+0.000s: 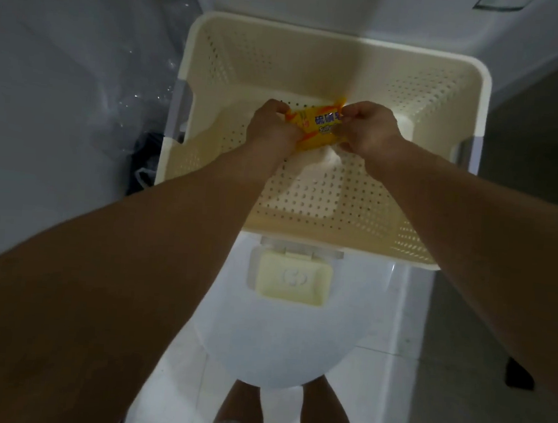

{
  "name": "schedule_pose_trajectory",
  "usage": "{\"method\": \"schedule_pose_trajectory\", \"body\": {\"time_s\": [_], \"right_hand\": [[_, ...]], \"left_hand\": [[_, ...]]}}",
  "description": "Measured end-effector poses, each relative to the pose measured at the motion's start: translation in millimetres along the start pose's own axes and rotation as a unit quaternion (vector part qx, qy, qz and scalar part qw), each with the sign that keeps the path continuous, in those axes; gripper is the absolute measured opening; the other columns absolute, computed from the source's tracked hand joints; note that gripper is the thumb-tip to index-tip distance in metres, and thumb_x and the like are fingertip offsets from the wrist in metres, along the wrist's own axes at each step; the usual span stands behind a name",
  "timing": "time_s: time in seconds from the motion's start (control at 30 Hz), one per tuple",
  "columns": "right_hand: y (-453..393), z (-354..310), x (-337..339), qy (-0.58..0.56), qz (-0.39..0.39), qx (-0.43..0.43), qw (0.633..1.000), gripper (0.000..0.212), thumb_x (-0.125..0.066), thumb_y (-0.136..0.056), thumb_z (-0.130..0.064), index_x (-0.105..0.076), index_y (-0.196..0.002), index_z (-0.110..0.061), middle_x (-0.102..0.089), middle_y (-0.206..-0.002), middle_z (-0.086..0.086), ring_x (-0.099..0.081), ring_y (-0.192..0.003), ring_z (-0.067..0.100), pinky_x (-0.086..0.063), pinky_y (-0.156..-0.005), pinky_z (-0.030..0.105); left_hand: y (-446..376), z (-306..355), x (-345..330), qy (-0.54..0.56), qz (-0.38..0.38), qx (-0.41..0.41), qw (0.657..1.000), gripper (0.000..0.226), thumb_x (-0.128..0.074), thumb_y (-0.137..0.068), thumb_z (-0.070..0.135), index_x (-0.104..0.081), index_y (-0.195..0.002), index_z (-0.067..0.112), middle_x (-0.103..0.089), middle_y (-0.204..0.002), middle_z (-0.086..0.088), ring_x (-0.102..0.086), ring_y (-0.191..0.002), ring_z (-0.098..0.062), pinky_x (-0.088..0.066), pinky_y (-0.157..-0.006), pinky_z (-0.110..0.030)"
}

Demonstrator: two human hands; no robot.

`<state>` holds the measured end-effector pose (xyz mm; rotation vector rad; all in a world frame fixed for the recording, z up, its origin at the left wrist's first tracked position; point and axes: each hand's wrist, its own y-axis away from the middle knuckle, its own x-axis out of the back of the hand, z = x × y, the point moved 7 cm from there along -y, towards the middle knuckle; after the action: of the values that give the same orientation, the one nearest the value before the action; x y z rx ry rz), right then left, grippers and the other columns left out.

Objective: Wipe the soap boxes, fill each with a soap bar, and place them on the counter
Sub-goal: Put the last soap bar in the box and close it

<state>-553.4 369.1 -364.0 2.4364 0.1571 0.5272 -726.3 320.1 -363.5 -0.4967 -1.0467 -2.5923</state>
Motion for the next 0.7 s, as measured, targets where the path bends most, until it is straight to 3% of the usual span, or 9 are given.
{"method": "schedule_pose_trajectory", "body": {"time_s": [0.13, 0.2, 0.3, 0.37, 0.53, 0.7], "right_hand": [[12.6, 3.3, 10.2, -0.057, 0.028, -0.018, 0.998, 0.027, -0.076, -0.081, -0.003, -0.057, -0.093, -0.019, -0.066, -0.108, 0.008, -0.071, -0.096, 0.026, -0.062, -0.081, 0.043], [22.5, 3.1, 14.8, -0.097, 0.022, -0.026, 0.995, 0.027, -0.078, -0.08, -0.002, -0.058, -0.09, -0.017, -0.069, -0.111, 0.01, -0.072, -0.097, 0.026, -0.063, -0.072, 0.038], [45.0, -4.0, 20.7, -0.136, 0.01, -0.012, 0.991, 0.026, -0.079, -0.079, 0.002, -0.06, -0.08, -0.017, -0.072, -0.087, 0.004, -0.074, -0.079, 0.019, -0.057, -0.058, 0.027], [63.2, -10.4, 27.2, -0.151, 0.018, 0.0, 0.988, 0.027, -0.078, -0.078, 0.004, -0.061, -0.078, -0.017, -0.068, -0.078, 0.001, -0.073, -0.074, 0.018, -0.057, -0.06, 0.028], [123.8, -26.8, 47.3, -0.142, 0.051, 0.053, 0.987, 0.024, -0.077, -0.081, 0.002, -0.061, -0.082, -0.017, -0.061, -0.076, -0.002, -0.073, -0.091, 0.028, -0.063, -0.078, 0.043], [198.4, -21.5, 63.2, -0.109, 0.088, 0.077, 0.987, 0.019, -0.08, -0.082, -0.007, -0.071, -0.099, -0.01, -0.073, -0.089, 0.002, -0.075, -0.087, 0.022, -0.063, -0.079, 0.042]], "left_hand": [[15.0, 1.7, 4.3, 0.041, -0.008, -0.026, 0.999, 0.041, -0.071, -0.082, 0.001, -0.061, -0.119, 0.017, -0.065, -0.116, -0.013, -0.067, -0.102, -0.031, -0.059, -0.083, -0.05], [26.7, 5.7, 10.2, 0.047, -0.009, -0.046, 0.998, 0.037, -0.072, -0.083, 0.0, -0.062, -0.113, 0.02, -0.068, -0.103, -0.014, -0.069, -0.096, -0.032, -0.059, -0.081, -0.051], [47.9, 15.9, 20.2, 0.05, -0.004, -0.081, 0.995, 0.037, -0.072, -0.084, 0.002, -0.064, -0.115, 0.021, -0.068, -0.099, -0.015, -0.07, -0.09, -0.031, -0.06, -0.076, -0.05], [63.2, 23.7, 29.0, 0.048, 0.008, -0.104, 0.993, 0.041, -0.074, -0.084, 0.005, -0.065, -0.12, 0.022, -0.068, -0.103, -0.013, -0.07, -0.09, -0.026, -0.061, -0.074, -0.047], [113.6, 39.9, 50.9, 0.041, 0.017, -0.169, 0.985, 0.045, -0.077, -0.083, 0.01, -0.062, -0.122, 0.028, -0.069, -0.099, -0.006, -0.07, -0.088, -0.018, -0.061, -0.077, -0.042], [176.6, 33.4, 68.4, 0.047, 0.037, -0.2, 0.978, 0.044, -0.08, -0.081, 0.014, -0.059, -0.117, 0.026, -0.069, -0.092, 0.005, -0.069, -0.083, -0.008, -0.059, -0.076, -0.029]]}}
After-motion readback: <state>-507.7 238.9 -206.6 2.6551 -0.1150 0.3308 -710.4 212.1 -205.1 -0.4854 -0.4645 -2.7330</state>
